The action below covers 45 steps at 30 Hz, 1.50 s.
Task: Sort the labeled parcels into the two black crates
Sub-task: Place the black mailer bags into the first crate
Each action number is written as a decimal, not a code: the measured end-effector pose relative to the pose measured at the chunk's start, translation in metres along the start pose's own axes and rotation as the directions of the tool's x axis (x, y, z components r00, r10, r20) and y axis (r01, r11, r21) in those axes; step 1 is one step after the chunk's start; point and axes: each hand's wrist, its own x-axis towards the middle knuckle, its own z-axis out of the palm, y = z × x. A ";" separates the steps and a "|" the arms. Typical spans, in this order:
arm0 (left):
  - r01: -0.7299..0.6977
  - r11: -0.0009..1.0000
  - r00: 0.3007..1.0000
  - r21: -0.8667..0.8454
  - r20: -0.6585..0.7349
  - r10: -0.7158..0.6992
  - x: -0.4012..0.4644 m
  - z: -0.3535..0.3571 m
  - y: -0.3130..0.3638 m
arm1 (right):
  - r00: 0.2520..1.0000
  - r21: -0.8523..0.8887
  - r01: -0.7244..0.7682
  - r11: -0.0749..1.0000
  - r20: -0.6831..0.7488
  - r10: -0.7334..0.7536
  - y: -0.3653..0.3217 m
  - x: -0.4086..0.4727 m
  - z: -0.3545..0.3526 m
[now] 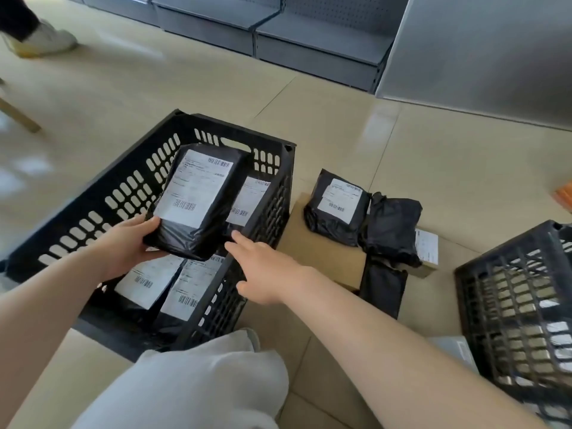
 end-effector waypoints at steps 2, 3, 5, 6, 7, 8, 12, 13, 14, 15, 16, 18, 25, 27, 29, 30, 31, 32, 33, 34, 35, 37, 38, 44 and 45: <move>-0.014 0.999 0.997 0.038 -0.072 0.016 0.003 -0.008 -0.008 | 0.998 -0.111 -0.059 0.992 -0.015 0.058 -0.010 0.004 0.003; -0.016 0.997 0.993 0.075 -0.118 0.024 0.004 -0.012 -0.012 | 0.996 -0.165 -0.091 0.982 -0.027 0.088 -0.015 0.007 0.003; -0.008 0.990 0.976 0.139 -0.215 0.038 0.006 -0.016 -0.018 | 0.988 -0.239 -0.153 0.959 -0.058 0.143 -0.026 0.012 0.004; 0.004 0.988 0.962 0.154 -0.269 0.038 0.008 -0.018 -0.022 | 0.983 -0.265 -0.183 0.947 -0.074 0.169 -0.032 0.014 0.004; 0.014 0.986 0.946 0.166 -0.322 0.041 0.009 -0.019 -0.026 | 0.978 -0.301 -0.207 0.931 -0.091 0.188 -0.037 0.016 0.008; 0.031 0.983 0.926 0.182 -0.375 0.040 0.009 -0.021 -0.028 | 0.974 -0.351 -0.225 0.909 -0.108 0.199 -0.042 0.019 0.015; 0.172 0.945 0.830 0.278 -0.557 0.012 0.017 -0.035 -0.037 | 0.960 -0.487 -0.280 0.827 -0.122 0.253 -0.053 0.030 0.048; 0.203 0.934 0.801 0.294 -0.598 0.014 0.022 -0.041 -0.039 | 0.956 -0.499 -0.290 0.817 -0.119 0.267 -0.053 0.033 0.051; 0.231 0.923 0.774 0.306 -0.633 0.016 0.023 -0.045 -0.042 | 0.955 -0.510 -0.294 0.808 -0.116 0.274 -0.054 0.035 0.051; 0.266 0.914 0.754 0.307 -0.657 0.001 0.023 -0.049 -0.045 | 0.954 -0.517 -0.295 0.803 -0.107 0.281 -0.055 0.036 0.052; 0.301 0.898 0.751 0.320 -0.660 -0.017 0.021 -0.049 -0.047 | 0.952 -0.516 -0.300 0.803 -0.105 0.288 -0.055 0.036 0.051; 0.358 0.871 0.739 0.336 -0.672 -0.044 0.016 -0.046 -0.046 | 0.950 -0.518 -0.306 0.799 -0.116 0.289 -0.054 0.038 0.052; 0.387 0.799 0.812 0.460 -0.580 -0.059 0.034 -0.041 -0.058 | 0.946 -0.492 -0.324 0.808 -0.151 0.287 -0.050 0.038 0.053; 0.392 0.733 0.831 0.557 -0.557 -0.021 0.033 -0.034 -0.062 | 0.945 -0.490 -0.328 0.808 -0.160 0.286 -0.047 0.039 0.054; 0.363 0.592 0.858 0.720 -0.505 0.089 0.030 -0.026 -0.065 | 0.946 -0.491 -0.325 0.808 -0.170 0.277 -0.046 0.037 0.054; 0.328 0.520 0.889 0.789 -0.444 0.112 0.029 -0.022 -0.068 | 0.948 -0.489 -0.318 0.813 -0.170 0.269 -0.045 0.036 0.054; 0.303 0.468 0.915 0.830 -0.391 0.102 0.028 -0.019 -0.070 | 0.951 -0.486 -0.308 0.818 -0.169 0.258 -0.044 0.035 0.054; 0.287 0.422 0.932 0.860 -0.352 0.082 0.028 -0.014 -0.073 | 0.953 -0.483 -0.302 0.822 -0.173 0.248 -0.043 0.034 0.054; 0.280 0.382 0.941 0.881 -0.331 0.073 0.031 -0.012 -0.077 | 0.954 -0.482 -0.298 0.824 -0.180 0.240 -0.042 0.033 0.054; 0.272 0.345 0.946 0.898 -0.315 0.073 0.031 -0.010 -0.078 | 0.955 -0.481 -0.295 0.826 -0.185 0.233 -0.042 0.032 0.053; 0.264 0.316 0.950 0.911 -0.302 0.079 0.031 -0.010 -0.078 | 0.956 -0.481 -0.290 0.827 -0.189 0.225 -0.041 0.032 0.054; 0.238 0.265 0.957 0.934 -0.272 0.100 0.030 -0.011 -0.078 | 0.959 -0.477 -0.277 0.834 -0.192 0.209 -0.039 0.031 0.054; 0.233 0.234 0.960 0.944 -0.261 0.099 0.030 -0.012 -0.077 | 0.961 -0.478 -0.270 0.836 -0.195 0.199 -0.037 0.030 0.055; 0.223 0.153 0.966 0.963 -0.240 0.098 0.027 -0.011 -0.073 | 0.978 -0.422 -0.187 0.887 -0.161 0.130 -0.031 0.019 0.044; 0.223 0.147 0.967 0.964 -0.238 0.096 0.027 -0.011 -0.073 | 0.982 -0.398 -0.171 0.901 -0.149 0.120 -0.030 0.017 0.041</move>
